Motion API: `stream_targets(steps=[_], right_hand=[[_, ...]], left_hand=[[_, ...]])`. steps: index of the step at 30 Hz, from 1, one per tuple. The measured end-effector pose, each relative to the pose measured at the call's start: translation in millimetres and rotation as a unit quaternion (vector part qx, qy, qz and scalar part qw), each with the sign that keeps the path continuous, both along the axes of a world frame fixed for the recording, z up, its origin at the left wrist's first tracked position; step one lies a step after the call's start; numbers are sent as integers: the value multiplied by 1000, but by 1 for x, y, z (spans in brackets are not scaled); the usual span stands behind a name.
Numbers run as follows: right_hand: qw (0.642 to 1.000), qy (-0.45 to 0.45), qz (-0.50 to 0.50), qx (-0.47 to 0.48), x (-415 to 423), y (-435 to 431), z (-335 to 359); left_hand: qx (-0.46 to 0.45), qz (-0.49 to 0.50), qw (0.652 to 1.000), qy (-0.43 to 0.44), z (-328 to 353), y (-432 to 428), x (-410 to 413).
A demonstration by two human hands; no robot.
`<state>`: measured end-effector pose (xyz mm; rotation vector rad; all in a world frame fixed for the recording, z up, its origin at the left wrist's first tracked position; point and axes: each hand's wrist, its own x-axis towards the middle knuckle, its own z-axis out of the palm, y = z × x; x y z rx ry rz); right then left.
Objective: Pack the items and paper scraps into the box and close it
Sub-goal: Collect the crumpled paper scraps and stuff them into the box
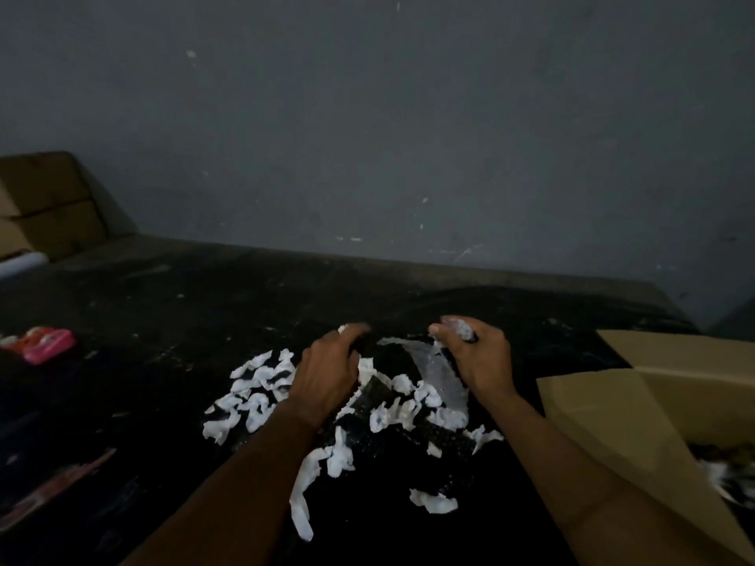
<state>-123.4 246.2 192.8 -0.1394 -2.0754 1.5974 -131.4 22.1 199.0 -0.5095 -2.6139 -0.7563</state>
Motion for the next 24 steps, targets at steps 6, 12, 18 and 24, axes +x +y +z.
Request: stream_targets(steps=[6,12,18,24], right_hand=[[997,36,-48,57,39,21,50],[976,39,-129,171,91,70,82],[953,41,-196,228,156,140,98],[945,42,-244,212,209,228,97]], left_hand=[[11,-51,998,20,24,20,10],[63,-121,989,56,55,80,33],[56,-203,976,63,77,169,65],[68,-260,961,64,86,267,99]])
